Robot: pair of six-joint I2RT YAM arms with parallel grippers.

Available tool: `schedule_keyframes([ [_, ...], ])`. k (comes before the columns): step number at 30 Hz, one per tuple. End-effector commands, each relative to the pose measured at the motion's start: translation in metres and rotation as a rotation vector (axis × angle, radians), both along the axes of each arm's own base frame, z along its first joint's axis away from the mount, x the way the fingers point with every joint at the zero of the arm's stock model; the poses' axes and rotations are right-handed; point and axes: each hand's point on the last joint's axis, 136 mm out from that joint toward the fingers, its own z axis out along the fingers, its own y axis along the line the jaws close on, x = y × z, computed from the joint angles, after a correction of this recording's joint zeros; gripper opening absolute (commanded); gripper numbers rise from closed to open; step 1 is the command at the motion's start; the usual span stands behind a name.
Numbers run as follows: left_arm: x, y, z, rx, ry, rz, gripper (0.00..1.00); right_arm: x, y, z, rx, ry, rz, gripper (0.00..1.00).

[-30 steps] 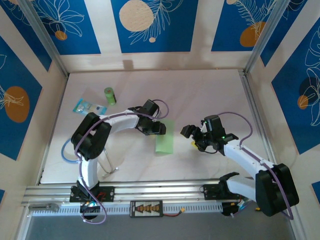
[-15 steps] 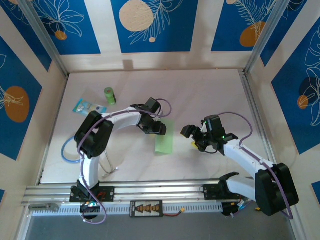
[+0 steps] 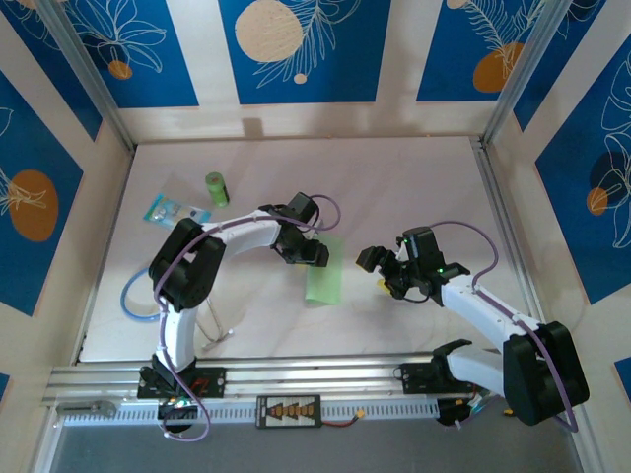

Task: Fold a paper plane with a square sheet of paper (pick it up from the middle)
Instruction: First fold the square sheet of paper in half at the center of the table.

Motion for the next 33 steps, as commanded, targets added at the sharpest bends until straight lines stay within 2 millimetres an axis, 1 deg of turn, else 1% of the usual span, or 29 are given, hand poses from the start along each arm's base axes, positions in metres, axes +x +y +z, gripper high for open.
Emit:
schedule_keyframes([
  [1, 0.008, 0.02, -0.021, 0.116, -0.01, 0.023, 0.56, 0.002, 0.002, 0.004, 0.006, 0.008, 0.007, 0.89],
  [5, 0.005, 0.017, -0.024, 0.107, 0.004, 0.008, 0.56, 0.002, 0.003, 0.003, 0.007, 0.008, 0.011, 0.89],
  [11, 0.004, 0.021, -0.03, 0.137, 0.004, 0.001, 0.56, 0.002, 0.003, 0.003, 0.009, 0.011, 0.011, 0.89],
  [20, 0.005, 0.019, -0.03, 0.128, 0.008, -0.002, 0.56, 0.002, 0.003, 0.003, 0.011, 0.012, 0.013, 0.89],
  [33, 0.003, 0.021, -0.038, 0.156, 0.014, -0.007, 0.57, 0.002, 0.003, 0.001, 0.009, 0.021, 0.011, 0.89],
])
